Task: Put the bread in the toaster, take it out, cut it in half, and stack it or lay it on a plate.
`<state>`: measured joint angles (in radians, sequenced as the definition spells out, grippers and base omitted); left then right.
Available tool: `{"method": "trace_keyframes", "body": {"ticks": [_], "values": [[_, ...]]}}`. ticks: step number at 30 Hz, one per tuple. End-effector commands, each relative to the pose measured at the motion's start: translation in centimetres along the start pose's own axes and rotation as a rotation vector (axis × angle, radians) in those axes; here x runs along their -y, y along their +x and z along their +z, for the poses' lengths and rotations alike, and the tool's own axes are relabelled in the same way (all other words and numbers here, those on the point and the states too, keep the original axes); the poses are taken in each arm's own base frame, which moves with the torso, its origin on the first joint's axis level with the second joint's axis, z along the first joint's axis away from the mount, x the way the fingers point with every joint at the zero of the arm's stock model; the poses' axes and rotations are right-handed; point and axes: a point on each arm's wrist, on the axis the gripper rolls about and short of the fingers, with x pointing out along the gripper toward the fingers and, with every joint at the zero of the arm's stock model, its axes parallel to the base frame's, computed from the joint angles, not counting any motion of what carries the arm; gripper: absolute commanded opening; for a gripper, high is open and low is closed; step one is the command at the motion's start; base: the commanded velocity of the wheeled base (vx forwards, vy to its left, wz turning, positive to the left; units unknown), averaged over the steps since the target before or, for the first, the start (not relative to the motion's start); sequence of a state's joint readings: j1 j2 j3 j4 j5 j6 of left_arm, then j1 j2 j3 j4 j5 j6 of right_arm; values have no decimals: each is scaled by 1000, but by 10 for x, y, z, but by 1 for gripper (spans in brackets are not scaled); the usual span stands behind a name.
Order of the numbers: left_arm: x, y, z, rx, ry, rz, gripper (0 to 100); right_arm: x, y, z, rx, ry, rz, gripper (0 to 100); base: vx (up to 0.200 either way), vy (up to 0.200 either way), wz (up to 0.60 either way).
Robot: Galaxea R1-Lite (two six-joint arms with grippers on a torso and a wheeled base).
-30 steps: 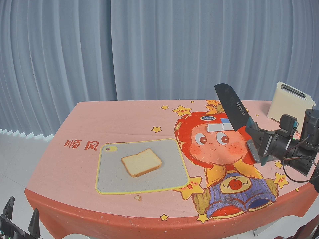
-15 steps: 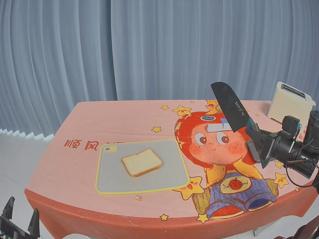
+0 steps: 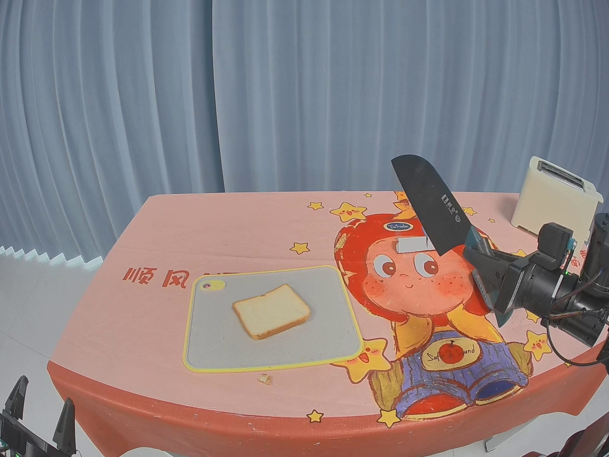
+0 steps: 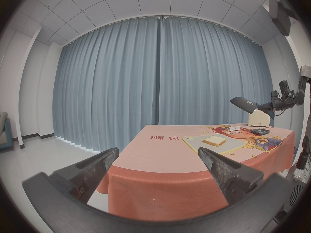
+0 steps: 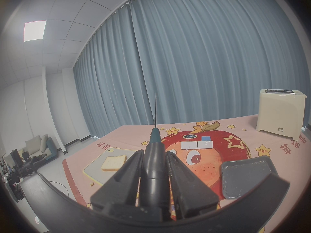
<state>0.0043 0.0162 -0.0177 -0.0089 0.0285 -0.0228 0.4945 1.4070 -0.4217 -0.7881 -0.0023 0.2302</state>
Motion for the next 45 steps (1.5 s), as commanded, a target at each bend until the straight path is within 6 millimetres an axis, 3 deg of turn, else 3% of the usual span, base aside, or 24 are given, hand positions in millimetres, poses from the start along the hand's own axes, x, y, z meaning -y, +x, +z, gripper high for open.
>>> {"method": "trace_keyframes", "body": {"ticks": [1, 15, 29, 32, 36, 39, 45], "values": [[0, 1, -5, -13, 0, 1, 100, -1, 0, 0, -1, -1, 3, 0, 0, 200, 0], [0, 1, -5, -14, -1, -2, 100, -5, 0, -7, -28, -35, 26, 0, 0, 200, 0], [0, 1, -5, -12, 3, 1, 100, -22, -6, -20, -85, -95, 124, 0, 0, 0, 0], [0, 1, -5, -13, 3, 1, 100, -23, -4, -20, -87, -108, 137, 0, 0, 0, 0], [0, 1, -5, -12, 2, -2, 100, -30, 17, -6, -81, -131, 141, 0, 0, 0, 0], [0, 1, -5, -14, 3, -2, 100, -32, 22, -1, -108, -143, 141, 0, 0, 0, 0], [0, 1, -5, -13, 2, 0, 100, -59, 24, -6, -299, -193, 198, 0, 0, 0, 0]]}}
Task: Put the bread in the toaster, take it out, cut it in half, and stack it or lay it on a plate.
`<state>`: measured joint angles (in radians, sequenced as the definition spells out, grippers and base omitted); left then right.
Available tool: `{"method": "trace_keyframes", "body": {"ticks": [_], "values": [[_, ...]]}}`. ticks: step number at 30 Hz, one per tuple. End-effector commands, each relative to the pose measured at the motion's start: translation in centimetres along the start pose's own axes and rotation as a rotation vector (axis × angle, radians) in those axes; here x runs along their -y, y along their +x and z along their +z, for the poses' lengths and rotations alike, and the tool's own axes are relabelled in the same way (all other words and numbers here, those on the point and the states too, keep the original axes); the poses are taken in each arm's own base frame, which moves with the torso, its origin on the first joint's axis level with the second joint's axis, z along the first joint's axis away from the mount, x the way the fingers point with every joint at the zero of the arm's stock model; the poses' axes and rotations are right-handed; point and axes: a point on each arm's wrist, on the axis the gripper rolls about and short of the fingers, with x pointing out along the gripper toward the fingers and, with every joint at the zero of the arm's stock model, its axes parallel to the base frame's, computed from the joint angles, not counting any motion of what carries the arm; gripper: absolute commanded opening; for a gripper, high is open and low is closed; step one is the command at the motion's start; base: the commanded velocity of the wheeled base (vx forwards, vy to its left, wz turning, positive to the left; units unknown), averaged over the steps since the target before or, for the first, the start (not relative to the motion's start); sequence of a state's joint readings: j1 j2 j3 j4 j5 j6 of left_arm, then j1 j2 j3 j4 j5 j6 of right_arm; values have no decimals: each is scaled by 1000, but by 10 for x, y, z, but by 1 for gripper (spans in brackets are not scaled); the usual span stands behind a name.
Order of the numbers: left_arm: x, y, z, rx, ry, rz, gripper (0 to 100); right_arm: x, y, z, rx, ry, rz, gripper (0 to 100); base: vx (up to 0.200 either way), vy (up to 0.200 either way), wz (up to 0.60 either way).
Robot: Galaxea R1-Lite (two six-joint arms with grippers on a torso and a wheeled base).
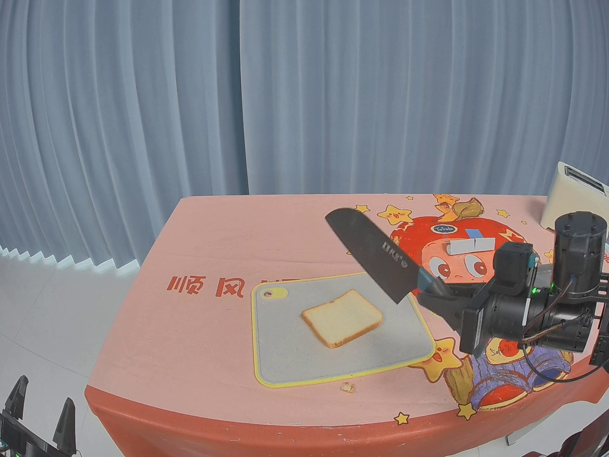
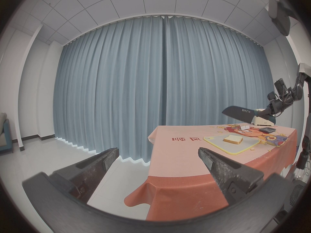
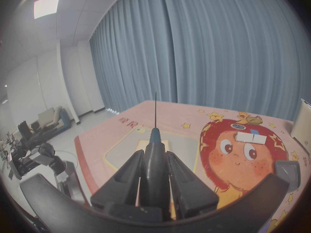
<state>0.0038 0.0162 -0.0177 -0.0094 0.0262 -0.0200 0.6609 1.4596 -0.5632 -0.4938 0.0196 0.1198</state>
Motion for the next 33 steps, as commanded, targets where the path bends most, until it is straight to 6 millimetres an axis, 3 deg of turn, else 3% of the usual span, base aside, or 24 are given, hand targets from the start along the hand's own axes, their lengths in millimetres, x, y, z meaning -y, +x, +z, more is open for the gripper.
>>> {"method": "trace_keyframes", "body": {"ticks": [1, 10, 18, 33], "values": [[0, 1, -5, -12, 0, 1, 100, -20, 13, 7, -83, -39, 54, 0, 0, 0, 0], [0, 1, -5, -14, 0, -1, 100, -41, 17, -15, -148, -110, 9, 0, 0, 0, 0], [0, 1, -5, -14, 0, -5, 100, -44, 31, -22, -136, -136, -91, 0, 0, 0, 0], [0, 1, -5, -11, 0, 2, 100, -48, 29, -30, -150, -212, -144, 0, 0, 0, 0]]}}
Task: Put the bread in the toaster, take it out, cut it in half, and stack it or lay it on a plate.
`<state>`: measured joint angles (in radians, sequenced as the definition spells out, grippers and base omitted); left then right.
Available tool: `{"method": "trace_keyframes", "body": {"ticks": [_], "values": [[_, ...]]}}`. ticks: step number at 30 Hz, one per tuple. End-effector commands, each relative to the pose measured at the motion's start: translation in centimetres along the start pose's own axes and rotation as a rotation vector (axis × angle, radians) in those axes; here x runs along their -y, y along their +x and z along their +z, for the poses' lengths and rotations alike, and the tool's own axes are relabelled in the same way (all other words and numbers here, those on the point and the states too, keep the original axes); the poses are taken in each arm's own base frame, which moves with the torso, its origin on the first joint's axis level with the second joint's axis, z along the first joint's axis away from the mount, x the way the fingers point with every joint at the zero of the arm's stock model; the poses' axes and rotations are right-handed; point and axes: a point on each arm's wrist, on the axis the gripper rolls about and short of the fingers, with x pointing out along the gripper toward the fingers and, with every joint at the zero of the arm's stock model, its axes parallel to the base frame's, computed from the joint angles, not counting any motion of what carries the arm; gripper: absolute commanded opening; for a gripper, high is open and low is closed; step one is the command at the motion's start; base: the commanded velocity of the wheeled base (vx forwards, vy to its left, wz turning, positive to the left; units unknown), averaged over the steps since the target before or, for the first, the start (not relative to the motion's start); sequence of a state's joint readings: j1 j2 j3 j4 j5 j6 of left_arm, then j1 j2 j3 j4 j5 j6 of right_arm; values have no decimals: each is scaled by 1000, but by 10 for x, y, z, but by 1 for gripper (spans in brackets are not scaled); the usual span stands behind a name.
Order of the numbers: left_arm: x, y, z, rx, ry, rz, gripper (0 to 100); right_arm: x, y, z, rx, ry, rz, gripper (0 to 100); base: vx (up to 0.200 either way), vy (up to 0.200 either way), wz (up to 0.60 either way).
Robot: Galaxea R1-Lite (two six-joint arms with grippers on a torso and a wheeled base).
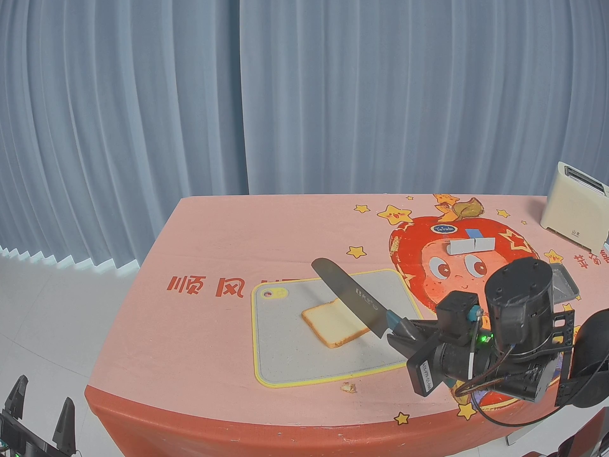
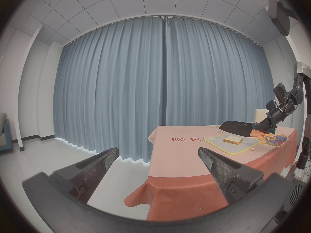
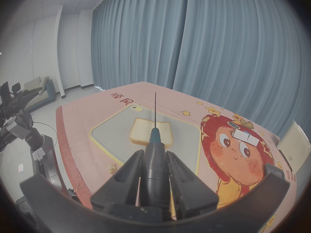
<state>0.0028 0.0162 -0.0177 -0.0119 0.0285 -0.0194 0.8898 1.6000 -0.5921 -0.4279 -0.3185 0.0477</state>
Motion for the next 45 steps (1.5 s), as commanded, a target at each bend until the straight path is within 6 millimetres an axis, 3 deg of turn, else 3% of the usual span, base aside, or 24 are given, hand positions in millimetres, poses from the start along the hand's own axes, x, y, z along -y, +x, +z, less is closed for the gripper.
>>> {"method": "trace_keyframes", "body": {"ticks": [1, 27, 28, 45], "values": [[0, 1, -5, -13, 0, 1, 100, -3, 0, -1, -2, -7, 2, 0, 0, 0, 0], [0, 1, -4, -9, -2, 9, 100, -5, 8, -1, 19, 0, -12, 0, 0, 0, 0], [0, 1, -4, -9, -2, 9, 0, -5, 9, -1, 20, 0, -15, 0, 0, 0, 0], [-1, 1, -4, -2, 4, 19, 0, -7, 6, -3, 18, -7, -8, 0, 0, 0, 0]]}}
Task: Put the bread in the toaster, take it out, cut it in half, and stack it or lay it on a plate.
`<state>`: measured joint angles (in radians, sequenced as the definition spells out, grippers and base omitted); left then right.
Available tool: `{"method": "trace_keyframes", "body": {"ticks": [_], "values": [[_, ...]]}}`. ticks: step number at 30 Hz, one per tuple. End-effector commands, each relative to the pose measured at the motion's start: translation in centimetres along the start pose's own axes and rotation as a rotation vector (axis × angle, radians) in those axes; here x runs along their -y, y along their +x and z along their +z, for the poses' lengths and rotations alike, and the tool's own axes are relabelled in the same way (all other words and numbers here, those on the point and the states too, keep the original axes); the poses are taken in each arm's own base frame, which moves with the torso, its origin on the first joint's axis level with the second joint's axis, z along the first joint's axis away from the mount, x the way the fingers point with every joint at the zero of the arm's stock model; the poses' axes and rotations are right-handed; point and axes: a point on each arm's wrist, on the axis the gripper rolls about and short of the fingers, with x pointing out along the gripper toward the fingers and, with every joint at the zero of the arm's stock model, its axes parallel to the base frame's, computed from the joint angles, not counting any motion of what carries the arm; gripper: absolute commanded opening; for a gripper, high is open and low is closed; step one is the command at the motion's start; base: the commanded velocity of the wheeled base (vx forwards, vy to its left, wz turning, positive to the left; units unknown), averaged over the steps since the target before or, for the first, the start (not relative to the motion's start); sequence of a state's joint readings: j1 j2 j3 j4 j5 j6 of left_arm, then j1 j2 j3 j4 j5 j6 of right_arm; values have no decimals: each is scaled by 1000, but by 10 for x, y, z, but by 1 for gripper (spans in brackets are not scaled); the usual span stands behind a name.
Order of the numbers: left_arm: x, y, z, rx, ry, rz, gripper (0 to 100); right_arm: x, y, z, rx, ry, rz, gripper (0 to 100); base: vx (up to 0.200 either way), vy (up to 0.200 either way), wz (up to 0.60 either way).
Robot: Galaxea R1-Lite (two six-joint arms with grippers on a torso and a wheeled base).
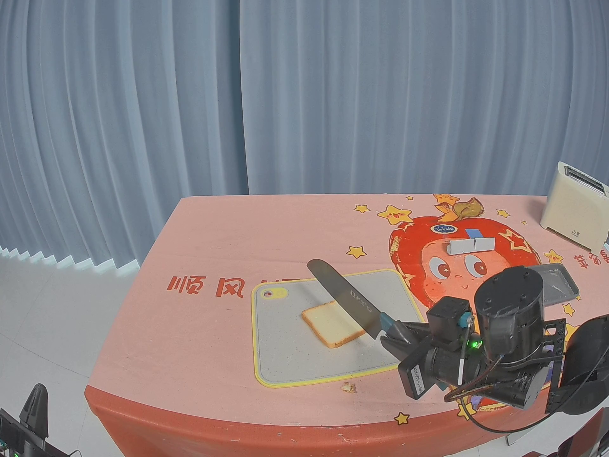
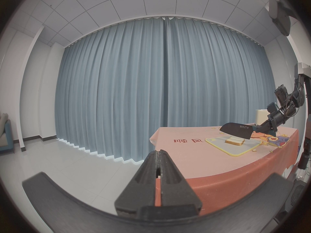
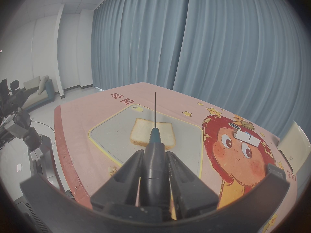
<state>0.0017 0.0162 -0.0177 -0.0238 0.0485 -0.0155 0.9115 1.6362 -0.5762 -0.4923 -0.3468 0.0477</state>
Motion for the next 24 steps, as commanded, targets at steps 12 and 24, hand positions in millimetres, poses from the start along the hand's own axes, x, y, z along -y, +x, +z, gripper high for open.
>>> {"method": "trace_keyframes", "body": {"ticks": [12, 24], "values": [[2, -2, 19, 187, 44, -76, 0, -1, -1, 0, 2, 1, 4, 0, 0, 0, 0], [9, 43, 85, 11, 44, -245, 0, -1, 0, 0, 2, 12, 7, 0, 0, 0, 0]]}}
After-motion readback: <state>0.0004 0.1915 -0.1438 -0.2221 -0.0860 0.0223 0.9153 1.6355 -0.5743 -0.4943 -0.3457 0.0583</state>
